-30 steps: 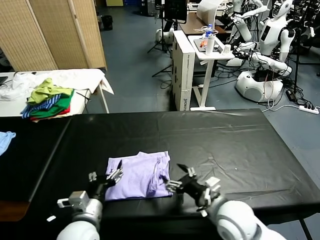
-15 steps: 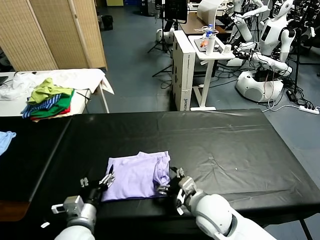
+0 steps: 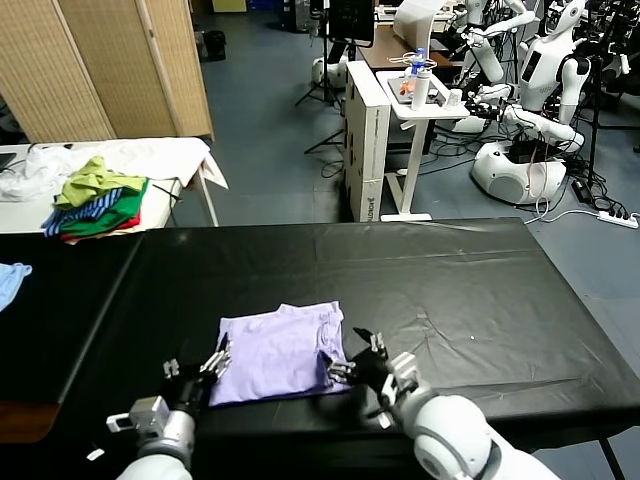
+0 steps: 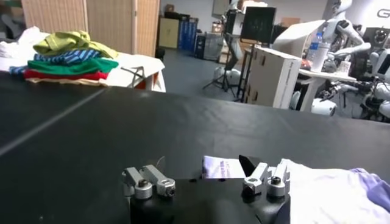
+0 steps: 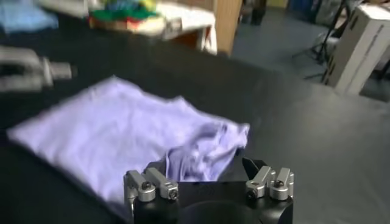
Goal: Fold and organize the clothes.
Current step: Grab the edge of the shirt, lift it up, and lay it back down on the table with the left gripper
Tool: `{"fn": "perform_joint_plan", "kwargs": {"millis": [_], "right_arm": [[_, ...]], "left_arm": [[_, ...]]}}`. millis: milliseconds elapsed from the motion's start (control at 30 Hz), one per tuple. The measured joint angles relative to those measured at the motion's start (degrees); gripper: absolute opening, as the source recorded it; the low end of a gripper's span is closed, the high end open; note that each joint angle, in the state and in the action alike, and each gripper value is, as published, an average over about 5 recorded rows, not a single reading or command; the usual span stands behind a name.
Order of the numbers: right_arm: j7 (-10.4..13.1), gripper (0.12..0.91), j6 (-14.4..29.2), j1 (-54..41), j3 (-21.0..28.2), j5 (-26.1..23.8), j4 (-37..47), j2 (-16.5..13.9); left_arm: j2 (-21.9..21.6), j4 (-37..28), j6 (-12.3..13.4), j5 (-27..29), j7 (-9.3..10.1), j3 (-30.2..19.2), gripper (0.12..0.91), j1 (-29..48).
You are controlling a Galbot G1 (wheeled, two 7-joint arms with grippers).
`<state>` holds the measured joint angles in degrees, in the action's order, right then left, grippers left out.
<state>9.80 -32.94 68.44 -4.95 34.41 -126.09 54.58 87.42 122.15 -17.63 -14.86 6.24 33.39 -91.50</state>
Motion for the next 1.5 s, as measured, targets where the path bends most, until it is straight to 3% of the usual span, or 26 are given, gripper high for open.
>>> {"fn": "perform_joint_plan", "kwargs": {"millis": [267, 467, 800, 1200, 1367, 1500], "right_arm": [[-0.8, 0.907, 1.5, 7.8, -12.2, 4.0, -4.4, -0.4], [-0.8, 0.907, 1.6, 10.8, -18.1, 4.7, -5.3, -0.5], [-0.8, 0.907, 1.6, 11.7, -20.3, 4.7, -5.5, -0.8], [-0.8, 0.907, 1.6, 11.4, -20.3, 4.6, -5.2, -0.8], [-0.8, 0.907, 1.6, 11.5, -20.4, 4.6, -5.2, -0.8], [-0.8, 0.907, 1.6, 11.2, -20.3, 4.5, -5.0, -0.8]], "left_arm": [[4.3, -2.4, 2.4, -1.0, -1.03, 0.5, 0.907, 0.4], [4.8, -4.5, 3.5, -3.2, -2.04, 0.5, 0.907, 1.0], [4.8, -6.4, 5.5, -6.4, -3.37, 1.5, 0.907, 0.5], [4.8, -7.1, 7.8, -9.6, -6.27, 1.9, 0.901, -1.0], [4.8, -7.8, 8.1, -10.6, -6.93, 2.1, 0.803, -1.0], [4.8, -8.0, 8.2, -10.9, -7.39, 2.1, 0.607, -1.1]]}}
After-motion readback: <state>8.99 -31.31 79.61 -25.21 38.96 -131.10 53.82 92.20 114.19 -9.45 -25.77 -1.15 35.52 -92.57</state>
